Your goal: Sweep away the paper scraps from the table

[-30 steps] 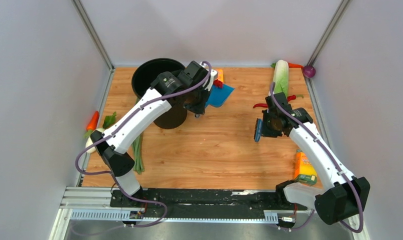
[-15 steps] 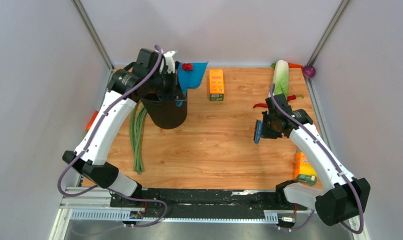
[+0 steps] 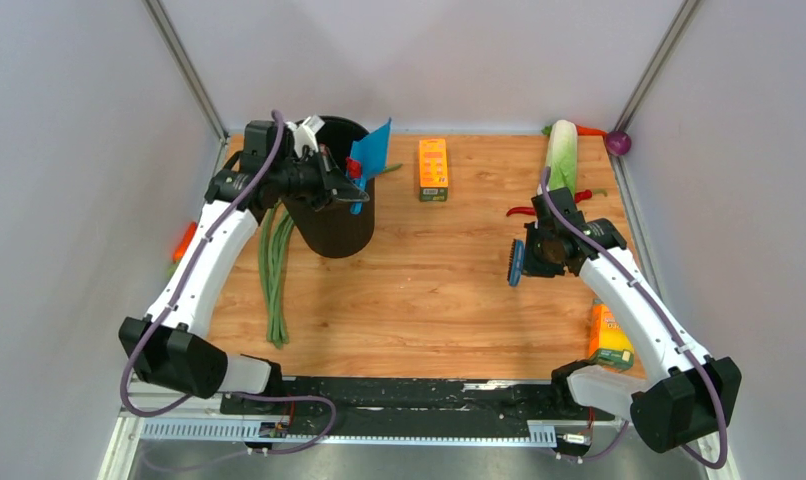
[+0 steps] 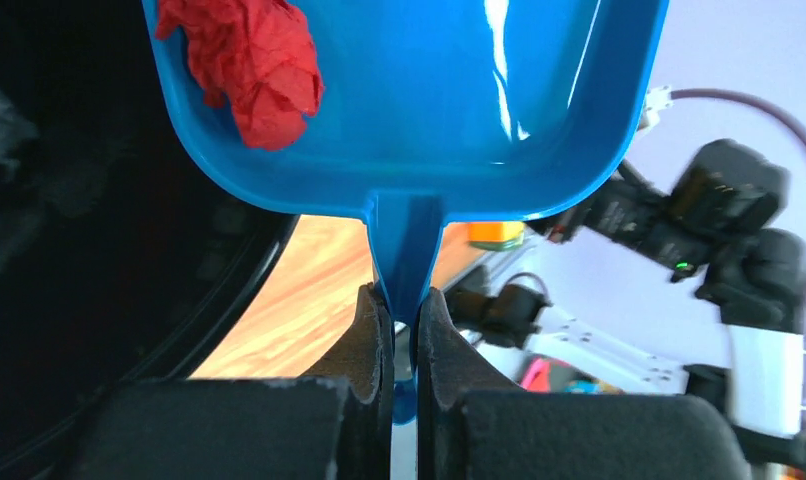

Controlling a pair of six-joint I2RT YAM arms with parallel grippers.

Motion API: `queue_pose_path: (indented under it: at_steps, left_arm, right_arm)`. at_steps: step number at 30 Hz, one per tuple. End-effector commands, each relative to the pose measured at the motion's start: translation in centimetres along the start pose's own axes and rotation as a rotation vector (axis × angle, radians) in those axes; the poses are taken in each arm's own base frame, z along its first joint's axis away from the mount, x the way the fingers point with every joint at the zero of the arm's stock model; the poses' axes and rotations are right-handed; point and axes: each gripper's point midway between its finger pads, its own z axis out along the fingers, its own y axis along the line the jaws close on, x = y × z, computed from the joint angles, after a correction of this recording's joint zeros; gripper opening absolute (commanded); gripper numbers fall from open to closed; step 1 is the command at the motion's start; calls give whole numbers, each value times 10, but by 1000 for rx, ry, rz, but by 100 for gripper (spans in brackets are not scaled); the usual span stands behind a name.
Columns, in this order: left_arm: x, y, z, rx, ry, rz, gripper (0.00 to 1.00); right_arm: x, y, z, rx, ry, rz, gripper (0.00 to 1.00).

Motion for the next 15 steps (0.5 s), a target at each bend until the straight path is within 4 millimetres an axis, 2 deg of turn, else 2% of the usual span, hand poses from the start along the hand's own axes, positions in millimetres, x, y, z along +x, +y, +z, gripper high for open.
queue_pose_path:
  at_steps: [1, 2, 3, 4, 8, 12, 13, 14, 15]
  left_arm:
    - [-26, -51, -29, 316, -126, -49, 0]
    - [-25, -47, -29, 340, -122, -100, 0]
    - [-31, -57, -35, 389, -158, -70, 0]
    - [-32, -56, -36, 411, -159, -103, 0]
    - [-40, -71, -48, 476, -204, -55, 0]
    - [-48, -86, -66, 579, -271, -50, 0]
    - [-48, -83, -66, 594, -258, -107, 0]
    - [-51, -88, -72, 631, -281, -87, 0]
    - [-52, -82, -71, 639, -274, -145, 0]
  right_arm:
    - [-10, 4, -6, -26, -50, 21, 0]
    - [-10, 4, -6, -26, -49, 20, 0]
    - [-10, 4, -5, -23, -49, 20, 0]
    - [-11, 4, -5, -24, -50, 21, 0]
    - [-11, 4, -5, -23, -50, 18, 0]
    - [-12, 4, -4, -24, -50, 15, 0]
    - [-13, 4, -4, -22, -51, 15, 0]
    - [-12, 4, -4, -22, -49, 13, 0]
    - [-13, 4, -4, -24, -48, 15, 0]
